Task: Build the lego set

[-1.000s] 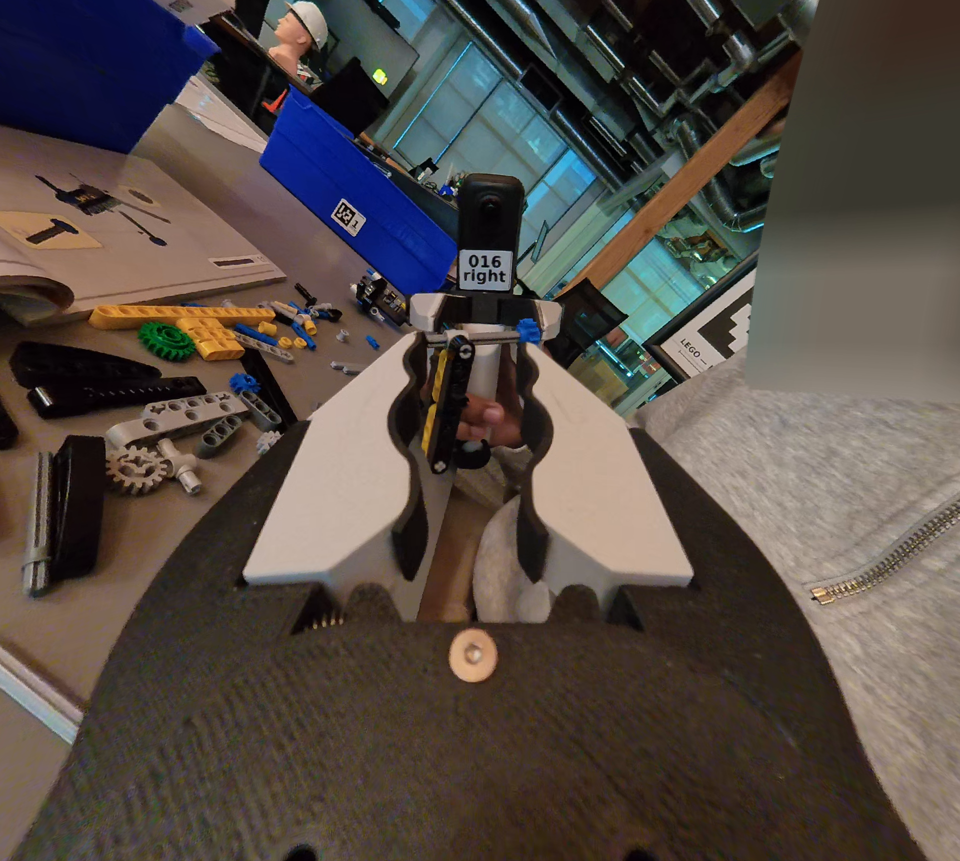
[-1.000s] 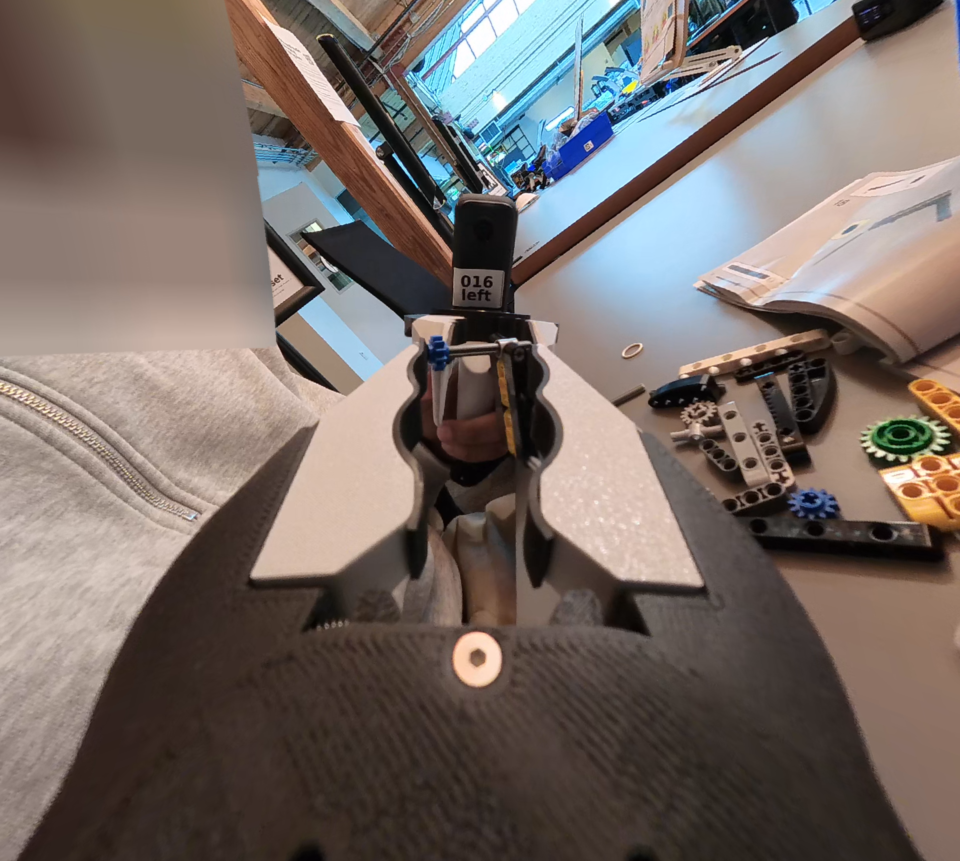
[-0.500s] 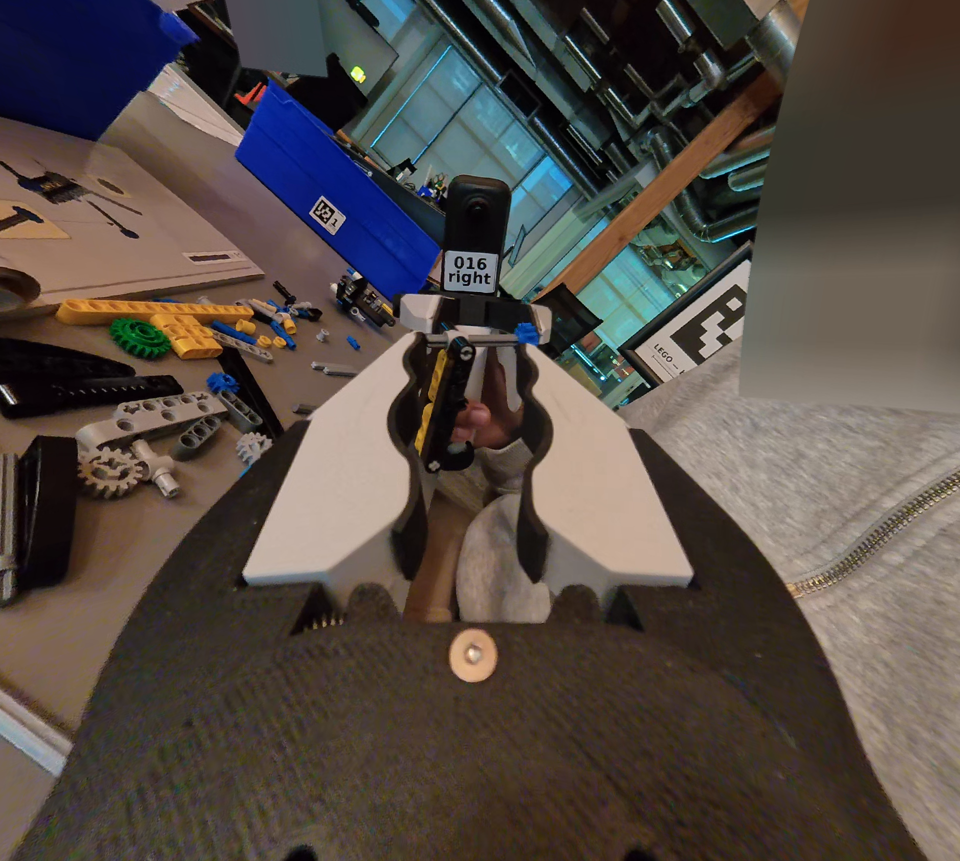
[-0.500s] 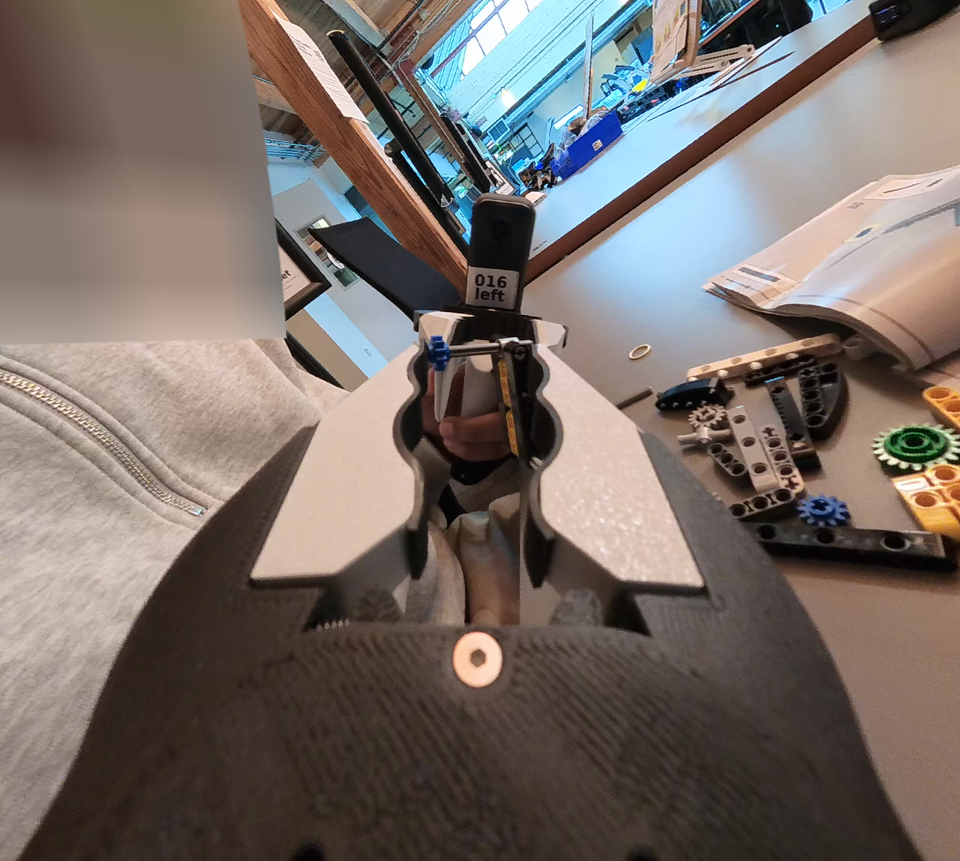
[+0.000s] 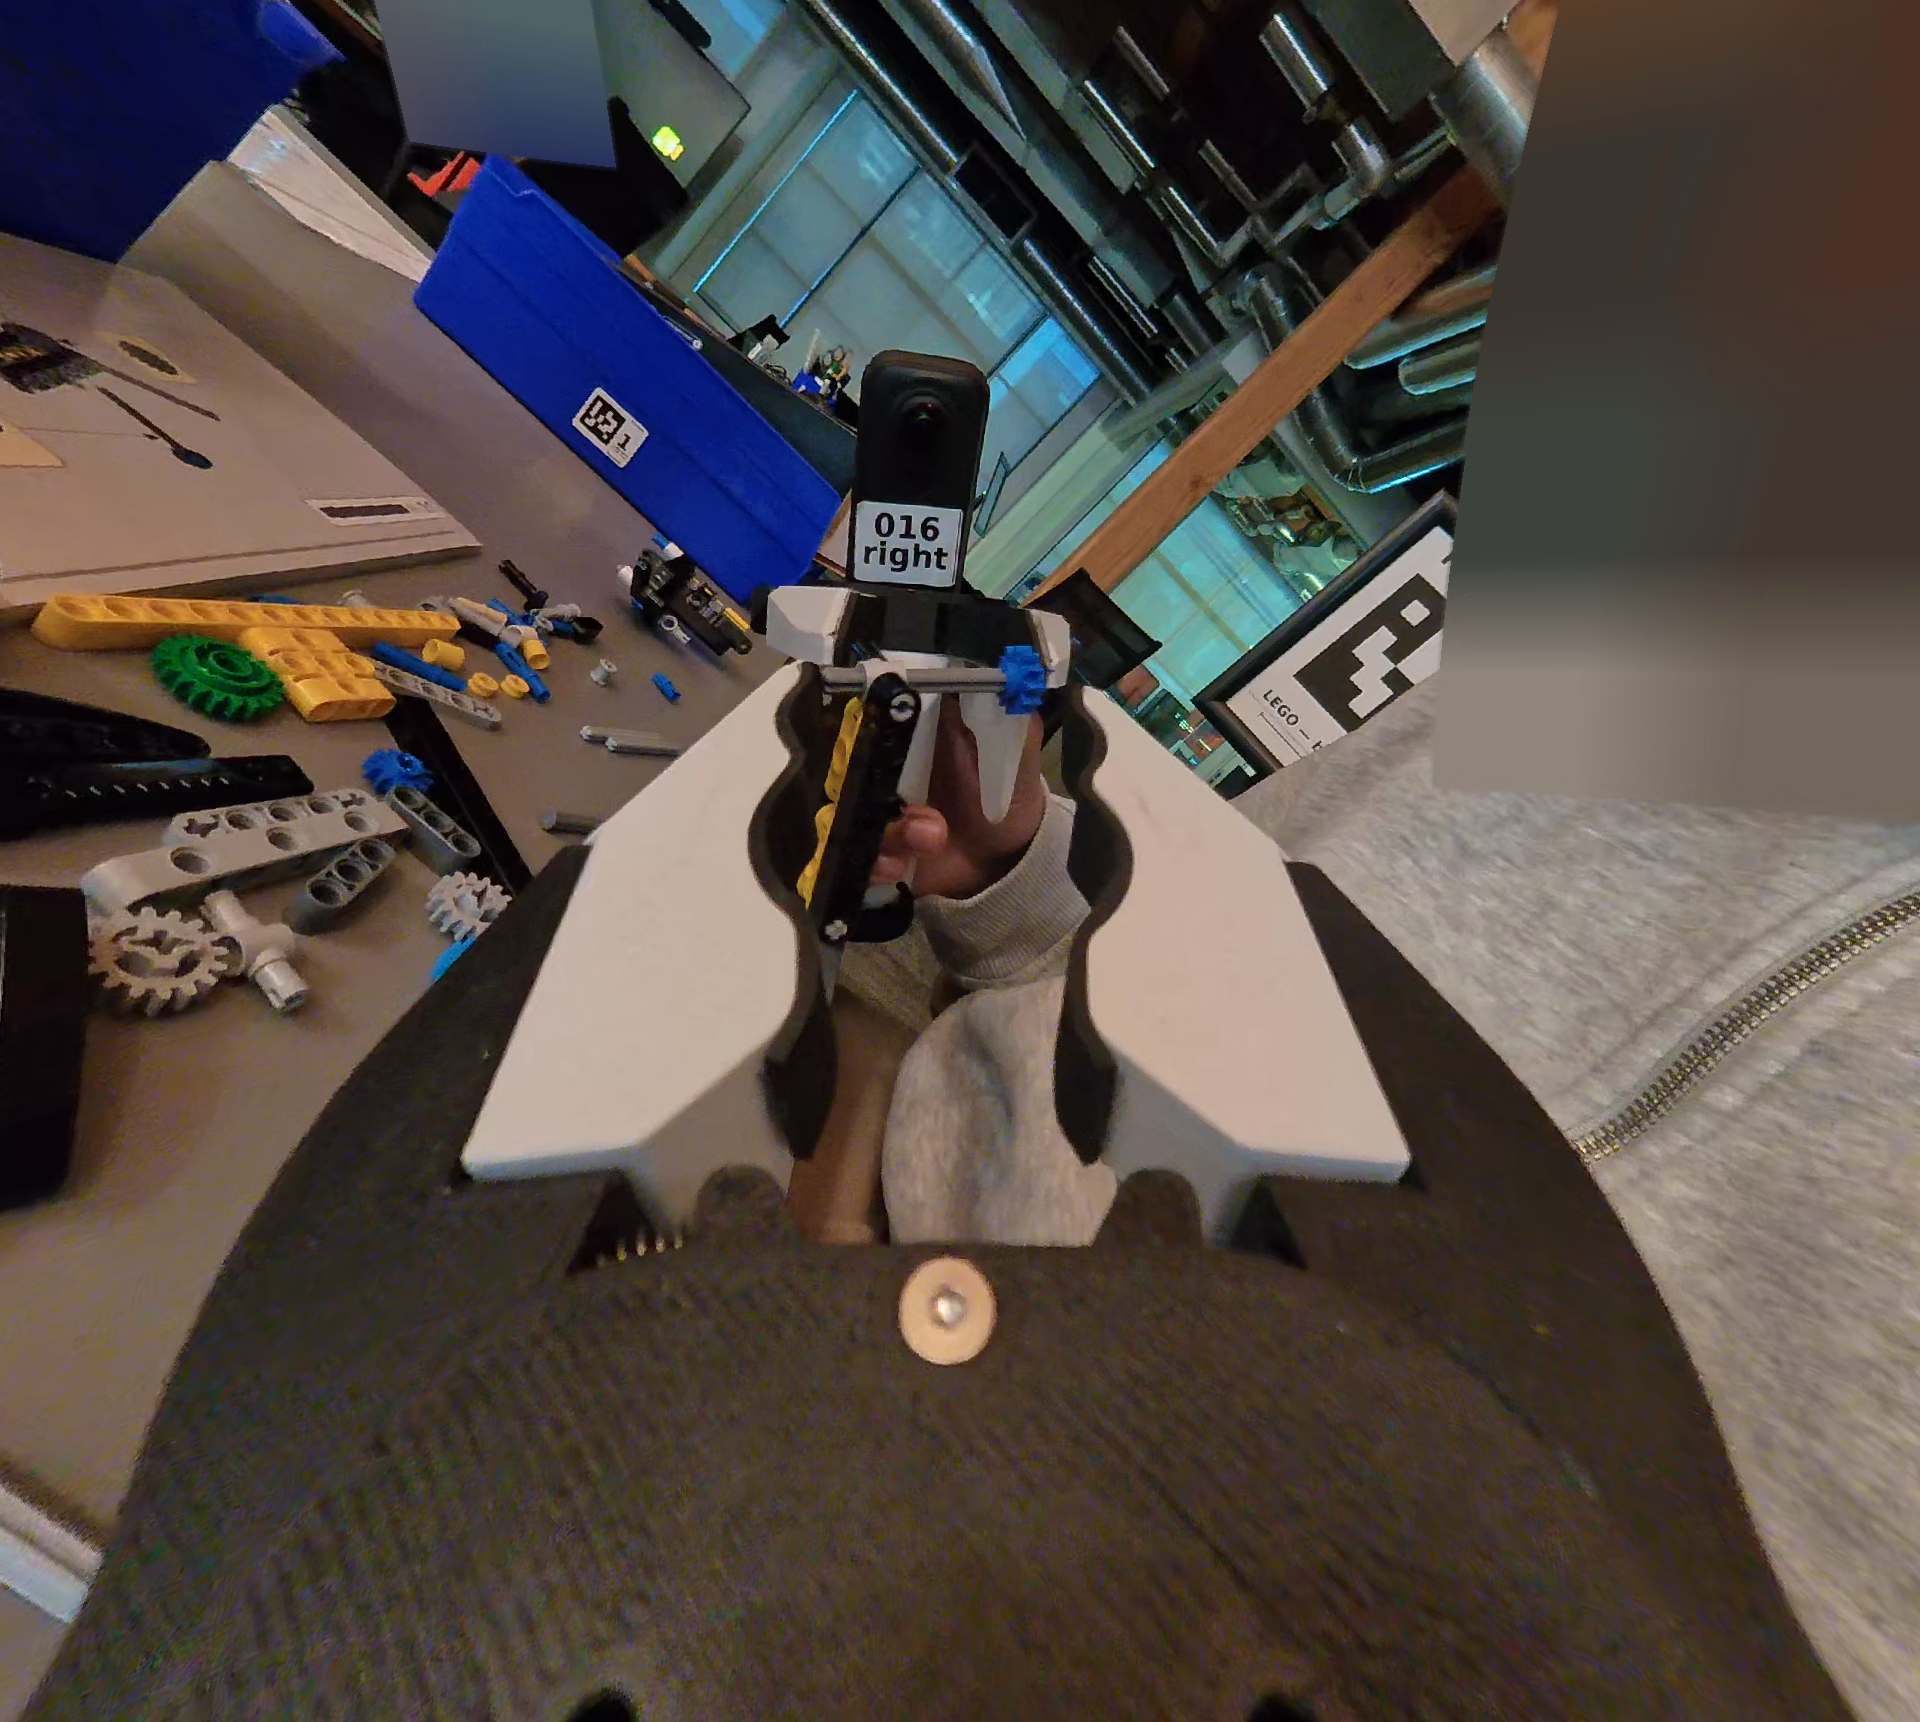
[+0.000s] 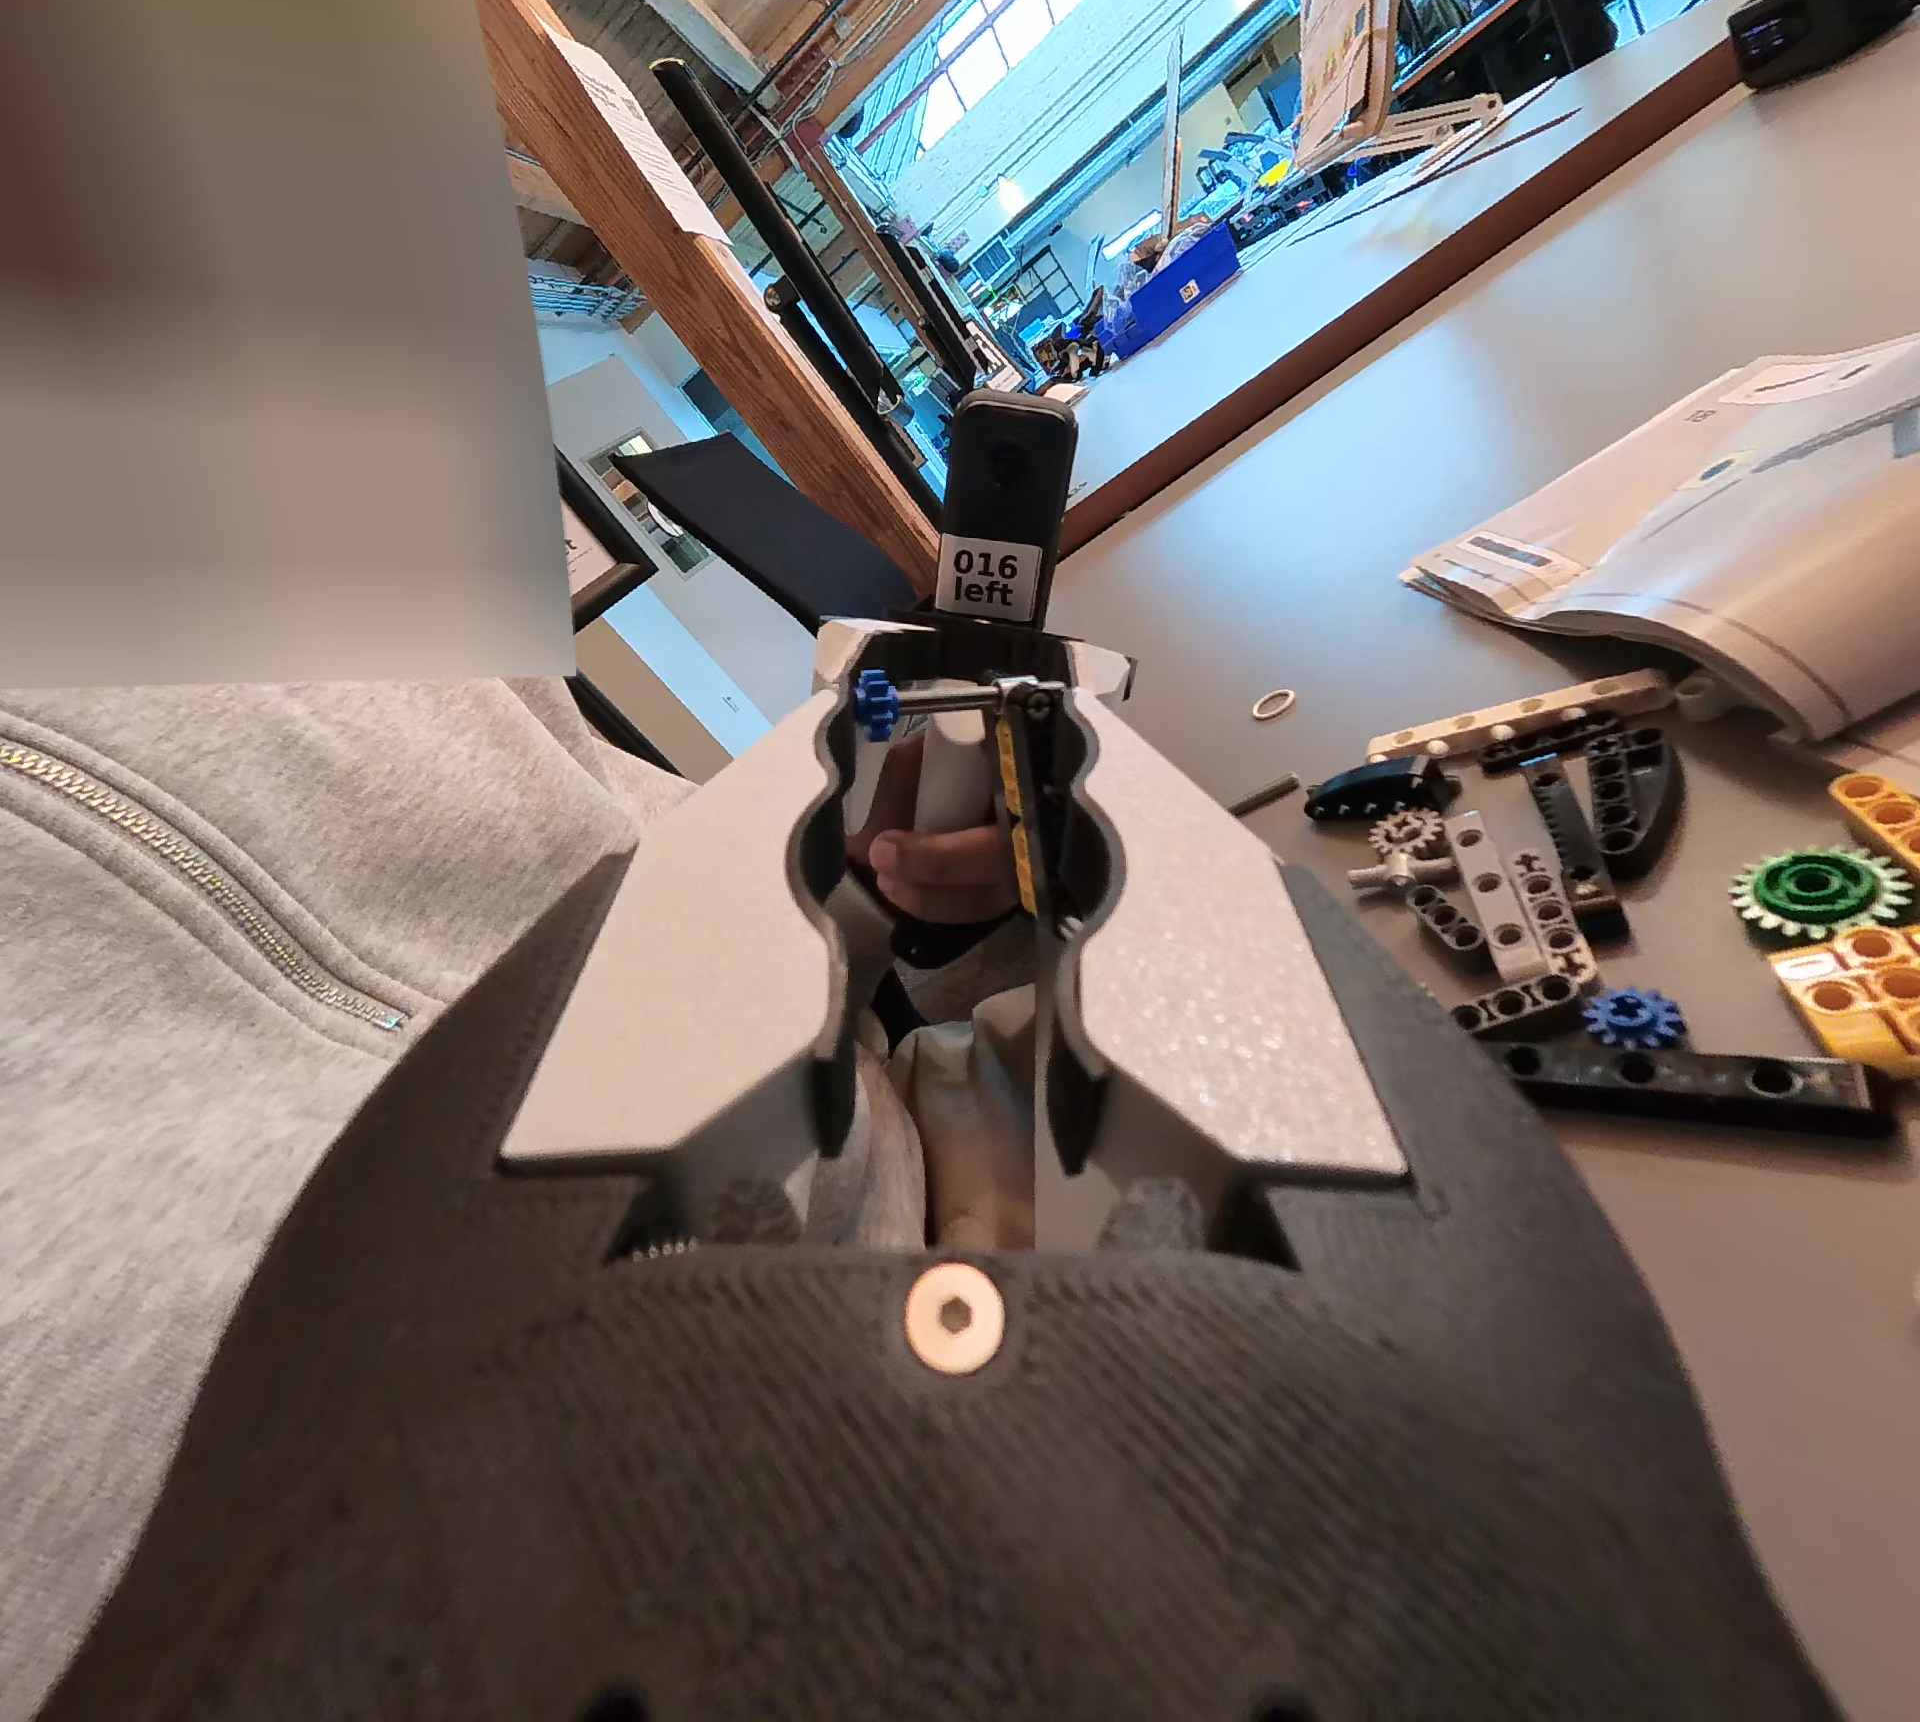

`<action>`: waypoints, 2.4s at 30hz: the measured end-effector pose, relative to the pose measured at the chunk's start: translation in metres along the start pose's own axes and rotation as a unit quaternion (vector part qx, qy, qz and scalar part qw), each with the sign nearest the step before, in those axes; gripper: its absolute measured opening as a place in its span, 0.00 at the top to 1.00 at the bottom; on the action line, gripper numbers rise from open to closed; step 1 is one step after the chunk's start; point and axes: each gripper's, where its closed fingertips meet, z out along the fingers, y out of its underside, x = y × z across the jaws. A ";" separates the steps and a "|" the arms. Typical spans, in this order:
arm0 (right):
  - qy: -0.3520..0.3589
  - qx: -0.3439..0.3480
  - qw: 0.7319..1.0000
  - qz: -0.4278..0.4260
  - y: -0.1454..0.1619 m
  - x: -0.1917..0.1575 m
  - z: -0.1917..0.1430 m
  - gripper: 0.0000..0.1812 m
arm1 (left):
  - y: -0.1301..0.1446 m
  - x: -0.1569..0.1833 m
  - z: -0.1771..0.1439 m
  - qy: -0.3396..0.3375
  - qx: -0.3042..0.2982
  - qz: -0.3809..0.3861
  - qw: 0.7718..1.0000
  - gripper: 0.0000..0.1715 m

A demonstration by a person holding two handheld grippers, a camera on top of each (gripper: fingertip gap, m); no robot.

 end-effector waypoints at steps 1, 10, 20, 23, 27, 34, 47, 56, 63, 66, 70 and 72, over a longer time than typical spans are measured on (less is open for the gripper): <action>0.001 0.000 1.000 0.000 0.000 0.000 0.000 0.80 | 0.000 0.000 0.000 0.000 0.000 0.000 1.000 0.73; 0.016 -0.015 1.000 -0.016 0.005 0.004 0.001 0.80 | 0.000 -0.005 0.000 -0.014 0.001 -0.003 1.000 0.74; 0.005 -0.014 1.000 -0.010 0.005 0.001 0.002 0.80 | 0.003 -0.005 0.002 -0.018 -0.011 0.009 1.000 0.75; 0.006 -0.014 1.000 -0.009 0.005 0.001 0.002 0.80 | 0.004 -0.004 0.002 -0.014 -0.012 0.004 1.000 0.75; -0.003 -0.011 1.000 -0.001 0.005 0.000 0.003 0.80 | 0.003 -0.003 0.002 -0.004 -0.010 -0.008 1.000 0.75; -0.019 0.005 1.000 0.019 -0.002 -0.003 -0.003 0.80 | -0.004 0.001 -0.002 0.025 0.015 -0.046 0.999 0.75; -0.021 -0.003 0.999 0.026 0.003 -0.003 -0.001 0.79 | 0.001 0.001 0.002 0.025 -0.001 -0.046 0.999 0.75; 0.020 -0.014 1.000 -0.001 0.002 0.007 -0.005 0.73 | 0.001 0.001 0.001 0.022 0.001 -0.041 0.999 0.75; 0.005 -0.021 1.000 0.003 0.004 0.002 -0.003 0.78 | 0.001 0.001 0.002 0.019 0.001 -0.038 0.999 0.75; -0.021 -0.014 1.000 0.012 0.002 -0.004 -0.003 0.77 | 0.002 0.002 0.003 0.023 -0.003 -0.044 0.999 0.75; -0.028 -0.019 0.999 0.008 0.003 -0.006 -0.002 0.80 | 0.003 0.004 0.003 0.035 -0.003 -0.053 0.998 0.75; -0.033 -0.027 0.999 0.008 0.005 -0.008 -0.002 0.80 | 0.003 0.005 0.003 0.040 -0.005 -0.058 0.997 0.75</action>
